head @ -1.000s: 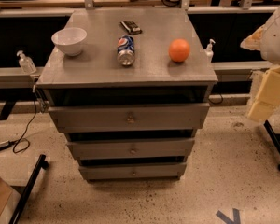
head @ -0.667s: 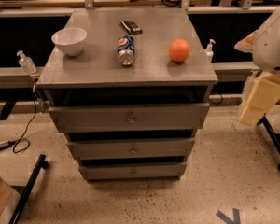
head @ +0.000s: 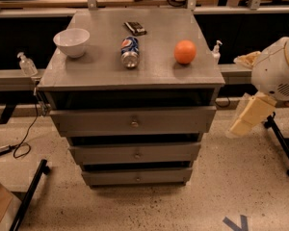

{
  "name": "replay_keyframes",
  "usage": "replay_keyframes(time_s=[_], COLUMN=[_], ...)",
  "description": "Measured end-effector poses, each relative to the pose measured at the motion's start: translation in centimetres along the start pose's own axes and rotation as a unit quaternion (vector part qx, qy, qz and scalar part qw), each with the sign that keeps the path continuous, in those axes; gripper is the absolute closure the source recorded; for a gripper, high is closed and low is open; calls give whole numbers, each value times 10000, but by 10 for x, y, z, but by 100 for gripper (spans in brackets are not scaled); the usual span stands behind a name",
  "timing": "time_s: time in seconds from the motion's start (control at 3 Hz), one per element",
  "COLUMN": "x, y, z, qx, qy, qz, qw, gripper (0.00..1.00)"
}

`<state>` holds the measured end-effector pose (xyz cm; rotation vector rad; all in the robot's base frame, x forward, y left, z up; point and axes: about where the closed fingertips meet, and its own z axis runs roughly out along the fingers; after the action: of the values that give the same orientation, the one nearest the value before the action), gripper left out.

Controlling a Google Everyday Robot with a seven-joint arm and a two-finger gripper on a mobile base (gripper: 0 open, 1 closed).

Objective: Open bottom drawer

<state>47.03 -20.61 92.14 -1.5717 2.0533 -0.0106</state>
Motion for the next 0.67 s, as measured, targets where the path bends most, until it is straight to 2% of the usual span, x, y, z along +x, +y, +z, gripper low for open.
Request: replay_keyframes(time_s=[0.33, 0.67], x=[27, 49], y=[-5, -5], z=[36, 55], qx=[-51, -143], qy=[16, 241], qz=[227, 338], qw=[9997, 9990], gripper=[0, 0])
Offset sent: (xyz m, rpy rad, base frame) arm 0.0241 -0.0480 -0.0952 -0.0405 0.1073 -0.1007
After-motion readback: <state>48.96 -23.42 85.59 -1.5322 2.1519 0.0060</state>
